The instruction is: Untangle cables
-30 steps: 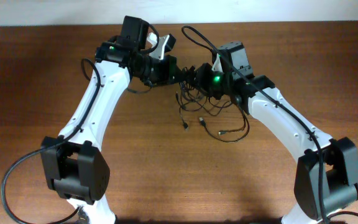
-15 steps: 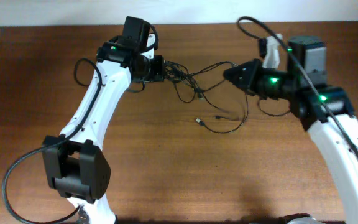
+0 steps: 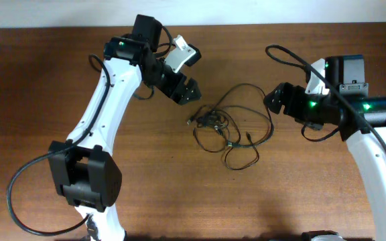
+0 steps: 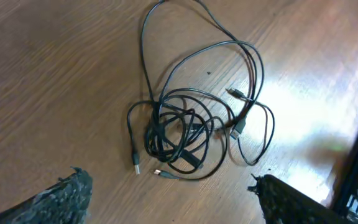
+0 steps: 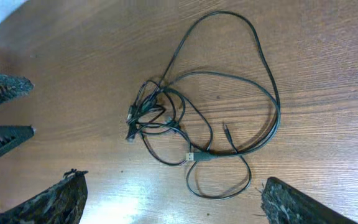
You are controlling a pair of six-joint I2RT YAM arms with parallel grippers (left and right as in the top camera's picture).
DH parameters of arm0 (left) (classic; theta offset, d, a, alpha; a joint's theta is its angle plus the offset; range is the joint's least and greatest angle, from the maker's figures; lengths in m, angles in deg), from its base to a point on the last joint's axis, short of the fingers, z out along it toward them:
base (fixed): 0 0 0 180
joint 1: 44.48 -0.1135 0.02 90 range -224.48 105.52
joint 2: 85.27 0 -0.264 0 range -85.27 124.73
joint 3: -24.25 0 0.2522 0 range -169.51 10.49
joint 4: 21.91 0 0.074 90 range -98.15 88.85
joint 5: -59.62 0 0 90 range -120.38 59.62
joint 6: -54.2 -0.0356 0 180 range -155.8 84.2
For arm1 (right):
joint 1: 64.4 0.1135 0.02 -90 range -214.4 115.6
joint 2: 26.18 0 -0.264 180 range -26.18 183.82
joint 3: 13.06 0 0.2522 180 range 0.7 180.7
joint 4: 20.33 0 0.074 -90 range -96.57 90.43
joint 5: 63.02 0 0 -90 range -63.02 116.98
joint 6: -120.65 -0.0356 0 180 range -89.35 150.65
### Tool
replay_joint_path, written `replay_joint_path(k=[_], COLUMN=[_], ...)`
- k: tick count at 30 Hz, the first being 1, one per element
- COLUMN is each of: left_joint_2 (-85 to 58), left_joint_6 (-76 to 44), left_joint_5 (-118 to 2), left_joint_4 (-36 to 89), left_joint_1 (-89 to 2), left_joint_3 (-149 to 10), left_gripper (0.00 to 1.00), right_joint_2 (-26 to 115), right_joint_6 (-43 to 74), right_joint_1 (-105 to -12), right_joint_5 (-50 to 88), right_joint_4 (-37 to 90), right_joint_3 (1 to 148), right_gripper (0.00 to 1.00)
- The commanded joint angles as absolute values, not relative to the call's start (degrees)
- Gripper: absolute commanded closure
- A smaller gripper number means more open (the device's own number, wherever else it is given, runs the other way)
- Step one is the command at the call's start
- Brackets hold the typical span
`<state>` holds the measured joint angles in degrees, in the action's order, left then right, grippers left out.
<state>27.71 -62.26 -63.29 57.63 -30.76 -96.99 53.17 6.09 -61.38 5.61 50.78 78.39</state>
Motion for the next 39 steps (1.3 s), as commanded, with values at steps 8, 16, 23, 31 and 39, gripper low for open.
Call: replay_joint_path(k=[8, 16, 23, 31, 39], left_joint_2=[46.0, 46.3, 47.0, 50.1, 43.4], left_joint_6=[-64.6, -49.1, -28.3, -28.0, -26.8], left_joint_5=[-65.4, -60.7, -49.4, -48.1, -47.4], left_joint_4=[58.0, 62.6, 58.3, 53.1, 64.2], left_joint_1=[-23.0, -21.7, -18.2, -15.2, -18.7], left_joint_3=[-97.1, -101.3, -97.1, -96.4, -114.3], left_gripper=[0.33, 0.73, 0.72, 0.89, 1.00], right_joint_2=[53.3, 53.3, 53.3, 53.3, 57.1], right_joint_6=[6.9, 6.9, 6.9, 6.9, 3.8], right_joint_1=[-61.8, -61.8, -61.8, -61.8, -59.7], right_joint_5=[7.4, 7.4, 7.4, 7.3, 0.8], right_joint_4=[50.0, 48.7, 48.9, 49.2, 44.5], right_joint_3=[78.8, 78.8, 78.8, 78.8, 78.8], right_gripper=[0.09, 0.09, 0.09, 0.09, 0.18])
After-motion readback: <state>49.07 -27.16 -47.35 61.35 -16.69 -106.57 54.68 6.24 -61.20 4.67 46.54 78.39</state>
